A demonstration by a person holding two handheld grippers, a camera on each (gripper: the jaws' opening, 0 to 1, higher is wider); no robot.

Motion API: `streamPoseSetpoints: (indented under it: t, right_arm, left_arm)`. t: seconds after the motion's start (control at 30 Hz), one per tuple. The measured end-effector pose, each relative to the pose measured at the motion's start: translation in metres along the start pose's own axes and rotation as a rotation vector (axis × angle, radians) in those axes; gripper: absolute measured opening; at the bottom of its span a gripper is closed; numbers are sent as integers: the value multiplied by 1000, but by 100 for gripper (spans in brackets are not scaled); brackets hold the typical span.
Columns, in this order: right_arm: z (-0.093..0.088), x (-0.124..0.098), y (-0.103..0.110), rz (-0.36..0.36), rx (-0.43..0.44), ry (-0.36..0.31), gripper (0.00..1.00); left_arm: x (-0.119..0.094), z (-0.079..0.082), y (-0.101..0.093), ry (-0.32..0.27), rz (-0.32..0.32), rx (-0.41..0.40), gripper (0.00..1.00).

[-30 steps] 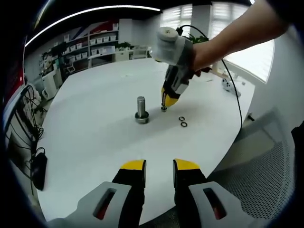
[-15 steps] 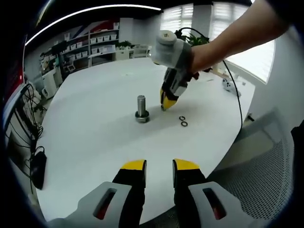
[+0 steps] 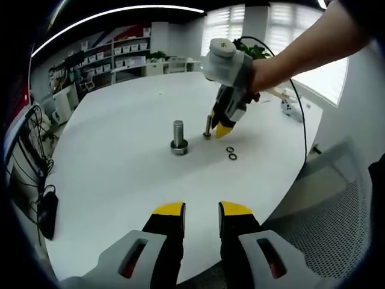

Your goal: Place the washer onto the threaded stud by aligning its center hole with the stud, sliding it down to the base, and recovering from edge contact or off-axis alignment until the washer reaches the visible bottom stop.

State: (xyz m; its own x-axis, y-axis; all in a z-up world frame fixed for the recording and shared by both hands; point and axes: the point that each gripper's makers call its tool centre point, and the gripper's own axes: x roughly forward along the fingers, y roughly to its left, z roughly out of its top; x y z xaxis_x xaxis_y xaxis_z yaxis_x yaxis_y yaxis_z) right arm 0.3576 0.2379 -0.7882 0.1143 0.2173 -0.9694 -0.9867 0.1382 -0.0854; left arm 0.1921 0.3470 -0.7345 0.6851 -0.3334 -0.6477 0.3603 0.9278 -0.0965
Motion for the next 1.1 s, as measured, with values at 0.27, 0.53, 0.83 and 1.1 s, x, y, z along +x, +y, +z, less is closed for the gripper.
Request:
streamPoseSetpoints:
  t: [0.27, 0.53, 0.83, 1.1]
  right_arm:
    - [-12, -2, 22, 19, -1, -8, 23]
    - [-24, -6, 37, 23, 18, -16, 23]
    - [-22, -13, 62, 49, 52, -55, 24]
    - [-24, -7, 77, 82, 82, -48, 22]
  left_arm:
    - [0, 0, 0, 0, 1, 2, 20]
    - [-1, 1, -1, -5, 1, 4, 20]
    - [-2, 2, -1, -11, 3, 6, 20]
    - [-1, 1, -1, -11, 2, 8, 20]
